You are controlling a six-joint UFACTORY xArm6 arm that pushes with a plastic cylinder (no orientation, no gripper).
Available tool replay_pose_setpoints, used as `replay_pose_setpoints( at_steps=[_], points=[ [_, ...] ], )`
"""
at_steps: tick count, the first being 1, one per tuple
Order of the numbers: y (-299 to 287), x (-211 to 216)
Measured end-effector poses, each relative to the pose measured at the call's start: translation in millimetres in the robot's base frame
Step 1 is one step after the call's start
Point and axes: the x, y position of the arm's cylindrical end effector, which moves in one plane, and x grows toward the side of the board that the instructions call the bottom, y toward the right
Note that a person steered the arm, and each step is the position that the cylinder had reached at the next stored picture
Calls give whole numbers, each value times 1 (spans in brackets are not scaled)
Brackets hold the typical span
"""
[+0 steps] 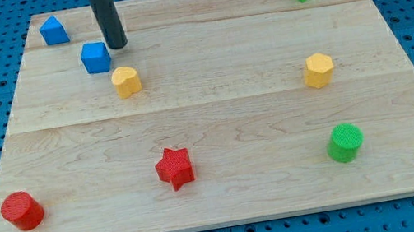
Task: Move the blue blocks close to the yellow heart
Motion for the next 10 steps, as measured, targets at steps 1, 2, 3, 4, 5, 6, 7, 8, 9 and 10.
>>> replay_pose_setpoints(
  at_steps=[1, 2, 3, 4, 5, 6, 7, 8, 9, 10],
  points=[
    [-24, -11],
    [-17, 23],
    [0, 62],
    [-9, 0],
    [-31, -70],
    [-64, -88],
    [-136, -72],
    [-102, -22],
    [-35, -2],
    [28, 0]
  ],
)
